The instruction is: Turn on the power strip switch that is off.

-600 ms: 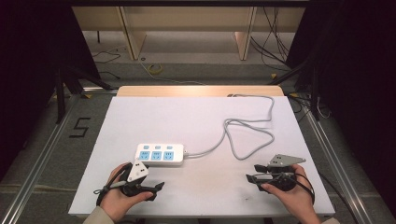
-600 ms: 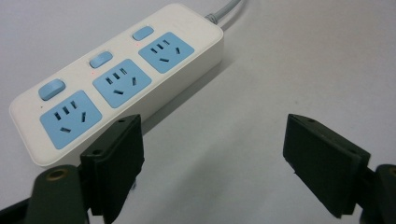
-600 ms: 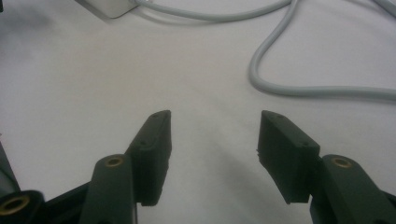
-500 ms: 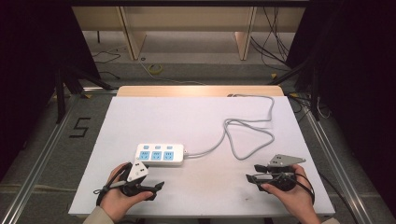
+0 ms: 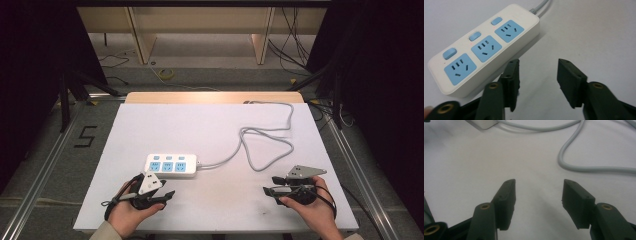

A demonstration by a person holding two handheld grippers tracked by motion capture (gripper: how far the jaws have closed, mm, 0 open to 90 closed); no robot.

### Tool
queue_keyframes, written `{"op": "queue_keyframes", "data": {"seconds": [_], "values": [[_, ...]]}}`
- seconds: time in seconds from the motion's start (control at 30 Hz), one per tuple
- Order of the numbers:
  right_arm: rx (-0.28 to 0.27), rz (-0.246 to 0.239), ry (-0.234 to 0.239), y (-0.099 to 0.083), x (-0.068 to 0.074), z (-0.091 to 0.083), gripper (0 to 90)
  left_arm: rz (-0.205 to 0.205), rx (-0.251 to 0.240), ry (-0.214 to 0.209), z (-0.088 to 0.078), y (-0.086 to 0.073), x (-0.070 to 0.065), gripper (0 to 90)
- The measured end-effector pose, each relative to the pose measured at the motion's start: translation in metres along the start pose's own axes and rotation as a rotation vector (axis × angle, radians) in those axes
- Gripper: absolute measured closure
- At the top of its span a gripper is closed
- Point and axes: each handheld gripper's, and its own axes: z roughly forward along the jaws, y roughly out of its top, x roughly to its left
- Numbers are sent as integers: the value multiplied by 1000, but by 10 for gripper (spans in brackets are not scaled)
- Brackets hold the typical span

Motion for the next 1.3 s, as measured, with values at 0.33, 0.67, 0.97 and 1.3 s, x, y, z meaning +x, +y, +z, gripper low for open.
{"op": "queue_keyframes", "data": {"seconds": [0.33,0.67,0.97,1.3], "values": [[0,-3,-2,0,0,1,455,30,1,-33,2,10,-1,785],[3,-6,-3,1,1,2,455,19,15,-46,3,17,0,895],[1,-6,-4,1,2,2,455,14,25,-55,5,23,1,896],[2,-7,-4,1,2,3,454,4,33,-44,6,28,5,896]]}}
